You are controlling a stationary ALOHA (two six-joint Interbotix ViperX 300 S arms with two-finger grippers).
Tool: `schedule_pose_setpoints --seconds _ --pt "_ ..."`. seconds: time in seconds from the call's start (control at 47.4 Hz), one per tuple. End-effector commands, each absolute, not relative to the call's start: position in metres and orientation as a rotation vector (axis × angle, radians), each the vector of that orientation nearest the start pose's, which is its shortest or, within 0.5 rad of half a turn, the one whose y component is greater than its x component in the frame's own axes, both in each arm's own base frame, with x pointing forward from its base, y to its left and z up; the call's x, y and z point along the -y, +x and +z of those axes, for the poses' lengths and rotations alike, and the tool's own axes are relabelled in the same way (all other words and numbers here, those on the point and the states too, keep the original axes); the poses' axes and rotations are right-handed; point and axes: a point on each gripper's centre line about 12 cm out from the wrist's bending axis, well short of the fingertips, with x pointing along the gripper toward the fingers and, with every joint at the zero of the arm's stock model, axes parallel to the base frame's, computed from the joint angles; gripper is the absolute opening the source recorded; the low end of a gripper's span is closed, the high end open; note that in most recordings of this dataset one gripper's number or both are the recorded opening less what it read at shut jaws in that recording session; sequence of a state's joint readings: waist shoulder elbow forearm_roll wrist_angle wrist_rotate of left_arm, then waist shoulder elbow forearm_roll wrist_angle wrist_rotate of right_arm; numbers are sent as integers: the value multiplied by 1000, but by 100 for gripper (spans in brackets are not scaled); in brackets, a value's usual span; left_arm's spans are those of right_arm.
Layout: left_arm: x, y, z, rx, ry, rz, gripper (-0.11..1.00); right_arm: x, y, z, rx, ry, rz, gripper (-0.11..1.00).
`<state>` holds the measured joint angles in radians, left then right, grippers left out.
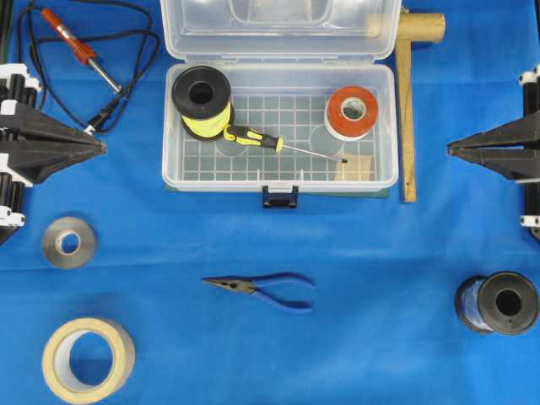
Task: Pick the screwdriver from the toolbox among several items.
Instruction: 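Move the right gripper over the toolbox toward the yellow-black screwdriver, then lower the right gripper and close it on the screwdriver handle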
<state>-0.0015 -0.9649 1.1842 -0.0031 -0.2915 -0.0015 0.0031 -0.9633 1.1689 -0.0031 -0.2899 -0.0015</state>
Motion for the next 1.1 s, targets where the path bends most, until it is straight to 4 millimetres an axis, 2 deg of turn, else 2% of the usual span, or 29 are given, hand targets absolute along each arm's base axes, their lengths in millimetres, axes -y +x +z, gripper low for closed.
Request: schedule_pose_setpoints --seconds 0.0,0.169,0.485,0.57,0.696,0.781,0.971,1.013,1.076 --pt "0 199 299 98 -22 4 0 1 201 303 103 0 -5 0" --pt "0 201 298 94 -24 5 0 4 222 309 -7 49 -22 0" --pt "-1 202 296 86 -33 5 0 33 287 335 -256 172 -130 0" --pt "-1 203 295 83 -34 5 0 43 309 335 -338 197 -162 0" --pt "-1 204 293 75 -34 5 0 60 340 322 -461 221 -208 3" --pt "-1 205 292 74 -34 7 0 72 360 311 -547 236 -234 18" --pt "-1 206 291 75 -35 8 0 91 403 274 -735 258 -266 65" --pt "-1 207 291 75 -34 8 0 94 411 263 -776 264 -270 70" --pt "-1 207 289 71 -35 8 0 97 424 242 -840 270 -273 70"
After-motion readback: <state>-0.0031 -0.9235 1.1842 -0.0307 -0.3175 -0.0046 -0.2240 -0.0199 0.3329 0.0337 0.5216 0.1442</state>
